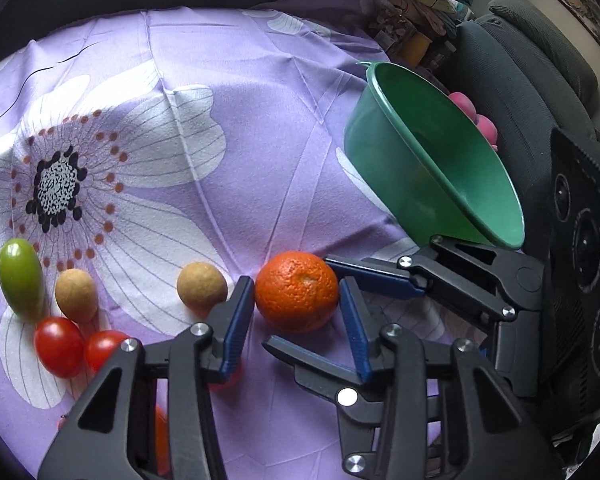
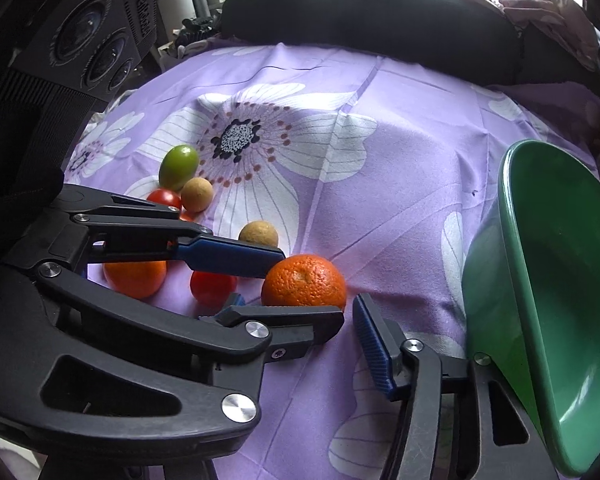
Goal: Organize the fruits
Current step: 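Close the right gripper on the large orange, then carry the orange in the right gripper over the green bowl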
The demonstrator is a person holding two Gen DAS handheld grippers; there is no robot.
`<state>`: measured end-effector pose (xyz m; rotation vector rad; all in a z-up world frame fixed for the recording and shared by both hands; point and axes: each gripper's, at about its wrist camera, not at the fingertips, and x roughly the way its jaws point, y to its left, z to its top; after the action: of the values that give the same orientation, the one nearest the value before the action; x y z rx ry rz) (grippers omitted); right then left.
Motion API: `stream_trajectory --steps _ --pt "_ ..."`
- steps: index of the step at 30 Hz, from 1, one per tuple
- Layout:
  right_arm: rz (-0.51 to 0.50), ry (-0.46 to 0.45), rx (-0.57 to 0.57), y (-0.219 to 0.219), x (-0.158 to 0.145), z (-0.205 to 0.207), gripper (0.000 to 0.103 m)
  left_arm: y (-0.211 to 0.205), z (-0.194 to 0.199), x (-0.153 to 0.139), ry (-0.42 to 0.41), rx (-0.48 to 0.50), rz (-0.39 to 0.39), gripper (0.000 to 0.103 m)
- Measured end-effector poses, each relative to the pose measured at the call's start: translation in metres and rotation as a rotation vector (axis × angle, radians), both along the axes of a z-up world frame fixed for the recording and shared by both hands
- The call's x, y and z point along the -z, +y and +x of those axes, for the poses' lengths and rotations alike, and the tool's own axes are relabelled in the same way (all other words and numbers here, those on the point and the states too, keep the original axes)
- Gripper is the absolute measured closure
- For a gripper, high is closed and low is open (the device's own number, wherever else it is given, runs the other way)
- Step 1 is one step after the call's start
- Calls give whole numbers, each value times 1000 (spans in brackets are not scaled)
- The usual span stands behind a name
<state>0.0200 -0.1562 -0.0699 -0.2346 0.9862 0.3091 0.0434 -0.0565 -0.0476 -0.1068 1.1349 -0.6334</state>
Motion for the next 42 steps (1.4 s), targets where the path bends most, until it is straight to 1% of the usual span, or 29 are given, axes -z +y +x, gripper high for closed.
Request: stream_trajectory --steps 4,9,13,17,22,26,30,35,42 --pt "-14 -6 -2 0 1 0 57 0 1 2 1 0 2 59" --pt "-20 -21 -2 0 2 -1 58 0 1 1 -11 4 2 60" --pt "-27 -43 -1 1 -5 -7 59 2 -4 -8 -33 2 -9 60" --pt "-30 -91 1 3 -22 -14 59 0 -9 -28 -85 4 -12 60" --pt "-33 -176 11 0 -53 -20 59 -9 -11 -60 -168 22 -14 60" --pt "-36 -238 37 -11 -78 -23 59 -24 -7 -81 -216 50 -28 60" --pt "-38 -277 74 -27 -93 -24 59 -45 -2 -92 -247 87 -31 60" --pt "-41 -294 127 -50 -100 -22 59 -72 7 -93 -250 133 -38 60" --pt "-37 -271 210 -85 -93 -21 59 -110 18 -80 -204 189 -50 60"
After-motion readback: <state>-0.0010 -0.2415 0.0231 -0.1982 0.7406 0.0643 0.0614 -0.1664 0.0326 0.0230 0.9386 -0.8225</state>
